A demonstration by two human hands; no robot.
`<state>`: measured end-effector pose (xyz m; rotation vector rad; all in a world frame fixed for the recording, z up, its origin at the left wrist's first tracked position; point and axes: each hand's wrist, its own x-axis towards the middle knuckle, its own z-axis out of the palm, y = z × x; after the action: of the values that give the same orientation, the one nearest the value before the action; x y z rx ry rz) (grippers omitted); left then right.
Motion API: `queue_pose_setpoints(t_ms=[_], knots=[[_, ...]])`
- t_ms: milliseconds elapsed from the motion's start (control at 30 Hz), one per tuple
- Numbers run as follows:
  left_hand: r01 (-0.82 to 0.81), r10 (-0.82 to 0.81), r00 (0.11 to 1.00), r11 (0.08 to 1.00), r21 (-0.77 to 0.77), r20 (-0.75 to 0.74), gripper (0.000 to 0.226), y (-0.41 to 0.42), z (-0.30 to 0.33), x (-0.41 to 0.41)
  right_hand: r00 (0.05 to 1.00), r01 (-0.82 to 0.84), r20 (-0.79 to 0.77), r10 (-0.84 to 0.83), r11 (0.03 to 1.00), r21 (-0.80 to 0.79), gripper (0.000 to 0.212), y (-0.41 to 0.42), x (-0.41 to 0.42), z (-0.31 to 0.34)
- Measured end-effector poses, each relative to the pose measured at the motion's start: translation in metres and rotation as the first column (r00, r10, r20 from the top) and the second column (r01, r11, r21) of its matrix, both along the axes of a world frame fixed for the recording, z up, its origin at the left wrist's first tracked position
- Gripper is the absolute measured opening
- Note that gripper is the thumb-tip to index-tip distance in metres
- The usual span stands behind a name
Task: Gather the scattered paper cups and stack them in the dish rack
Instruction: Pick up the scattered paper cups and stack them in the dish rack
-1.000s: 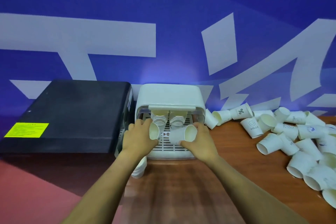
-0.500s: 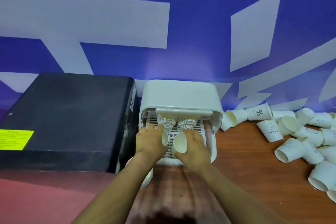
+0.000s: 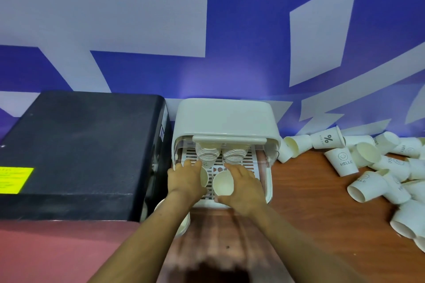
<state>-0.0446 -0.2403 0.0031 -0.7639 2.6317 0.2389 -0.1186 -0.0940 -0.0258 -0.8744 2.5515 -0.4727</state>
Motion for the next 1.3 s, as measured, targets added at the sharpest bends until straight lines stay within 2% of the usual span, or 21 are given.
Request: queue_pose_setpoints(t_ms=[167,333,433,500,800,867,1000,1167,1300], knots=[[-0.007,0.009,0.999,0.999,0.032,-0.05,0.08,0.005,0.014,0.009,1.0,-0.02,-0.005,0.02,0.998,-0.056,0.097,0.017,0.003,0.013],[0.012,0.006,0.968,0.998,0.068,-0.252,0.075,0.029,0.041,0.023,0.998,0.053,-0.022,-0.058,0.981,-0.188,0.081,0.071,0.006,0.032],[0.084,-0.04,0.924,0.991,0.101,-0.38,0.069,0.057,0.049,0.025,0.994,0.11,-0.012,-0.113,0.982,-0.153,0.071,0.109,0.006,0.041],[0.128,-0.053,0.909,0.979,0.156,-0.414,0.064,0.077,0.049,0.025,0.987,0.155,-0.015,-0.157,0.983,-0.101,0.07,0.13,0.005,0.046],[0.188,-0.087,0.926,0.951,0.247,-0.368,0.059,0.13,0.05,0.023,0.961,0.274,0.053,-0.27,0.958,-0.089,0.053,0.182,-0.014,0.055],[0.197,-0.104,0.928,0.952,0.235,-0.356,0.059,0.206,0.054,-0.017,0.961,0.269,0.08,-0.263,0.959,-0.083,0.05,0.258,-0.048,0.057],[0.18,-0.095,0.939,0.954,0.238,-0.331,0.058,0.215,0.052,-0.03,0.96,0.273,0.1,-0.263,0.956,-0.107,0.049,0.274,-0.059,0.052],[0.198,-0.105,0.933,0.948,0.248,-0.343,0.058,0.29,0.055,-0.093,0.942,0.334,0.09,-0.325,0.935,-0.122,0.05,0.346,-0.126,0.053],[0.169,-0.085,0.953,0.946,0.275,-0.291,0.057,0.329,0.047,-0.132,0.937,0.345,0.093,-0.336,0.933,-0.102,0.051,0.384,-0.166,0.042]])
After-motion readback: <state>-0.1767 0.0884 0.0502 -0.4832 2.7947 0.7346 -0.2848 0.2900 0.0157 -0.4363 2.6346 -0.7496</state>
